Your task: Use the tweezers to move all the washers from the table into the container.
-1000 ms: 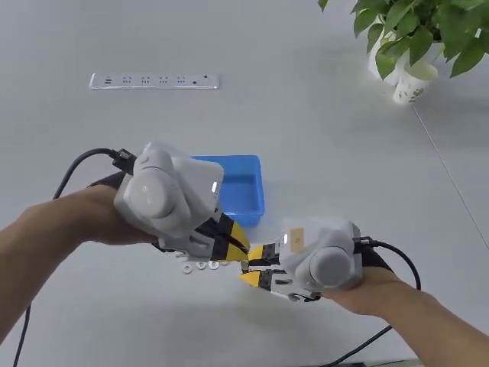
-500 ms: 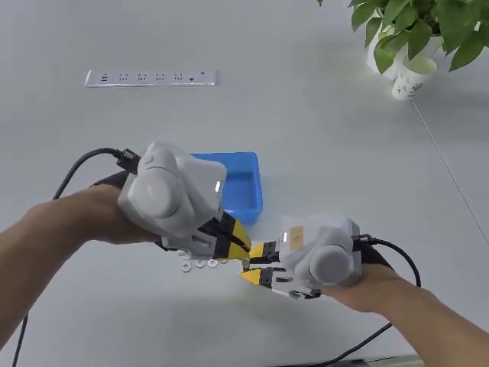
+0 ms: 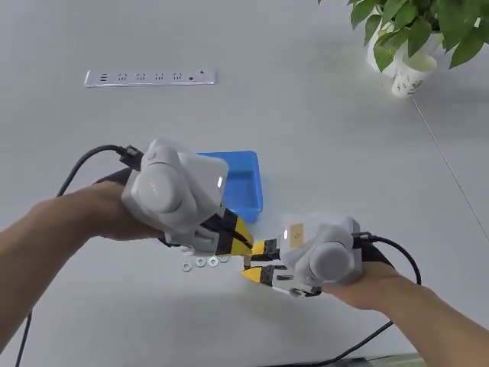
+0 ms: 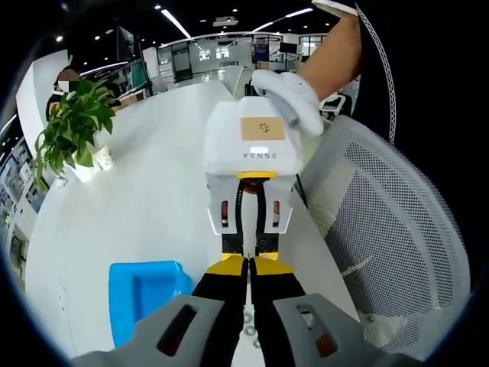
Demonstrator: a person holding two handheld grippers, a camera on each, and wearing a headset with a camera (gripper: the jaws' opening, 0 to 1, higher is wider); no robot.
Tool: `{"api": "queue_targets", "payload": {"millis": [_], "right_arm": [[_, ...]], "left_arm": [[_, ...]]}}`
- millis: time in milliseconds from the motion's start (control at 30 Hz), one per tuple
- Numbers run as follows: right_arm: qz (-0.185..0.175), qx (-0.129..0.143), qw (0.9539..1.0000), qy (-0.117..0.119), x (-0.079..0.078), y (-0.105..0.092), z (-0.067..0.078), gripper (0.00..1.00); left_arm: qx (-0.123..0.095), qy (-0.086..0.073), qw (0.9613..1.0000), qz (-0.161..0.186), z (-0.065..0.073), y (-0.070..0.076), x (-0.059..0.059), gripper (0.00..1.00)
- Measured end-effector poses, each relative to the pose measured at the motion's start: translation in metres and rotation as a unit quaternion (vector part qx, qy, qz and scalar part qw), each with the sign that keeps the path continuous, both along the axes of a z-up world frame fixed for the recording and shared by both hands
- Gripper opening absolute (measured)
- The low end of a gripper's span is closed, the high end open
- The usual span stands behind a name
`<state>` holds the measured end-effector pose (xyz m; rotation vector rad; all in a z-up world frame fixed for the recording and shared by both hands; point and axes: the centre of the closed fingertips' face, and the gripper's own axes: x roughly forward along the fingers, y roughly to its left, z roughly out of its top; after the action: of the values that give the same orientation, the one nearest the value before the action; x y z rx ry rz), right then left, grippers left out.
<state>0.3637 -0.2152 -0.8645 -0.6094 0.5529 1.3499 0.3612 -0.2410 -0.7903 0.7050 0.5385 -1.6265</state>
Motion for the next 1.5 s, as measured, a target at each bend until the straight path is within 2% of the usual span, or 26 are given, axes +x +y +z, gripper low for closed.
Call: {"api": "queue_targets", "payload": {"millis": [433, 1267, 1500], "right_arm": [[-0.013, 0.011, 0.9998, 0.009, 0.0011, 0.0009, 0.0035, 0.12], [-0.018, 0.009, 0.9996, 0.019, 0.0017, 0.0004, 0.0013, 0.11], [-0.023, 0.005, 0.9995, 0.020, 0.0026, -0.0004, 0.0007, 0.10]], "left_arm": [[0.002, 0.003, 1.0000, -0.003, 0.0001, -0.0018, 0.0011, 0.04], [0.007, 0.012, 0.9999, -0.007, -0.0004, -0.0034, -0.0002, 0.04], [0.008, 0.011, 0.9999, -0.007, -0.0015, -0.0050, 0.0013, 0.04]]}}
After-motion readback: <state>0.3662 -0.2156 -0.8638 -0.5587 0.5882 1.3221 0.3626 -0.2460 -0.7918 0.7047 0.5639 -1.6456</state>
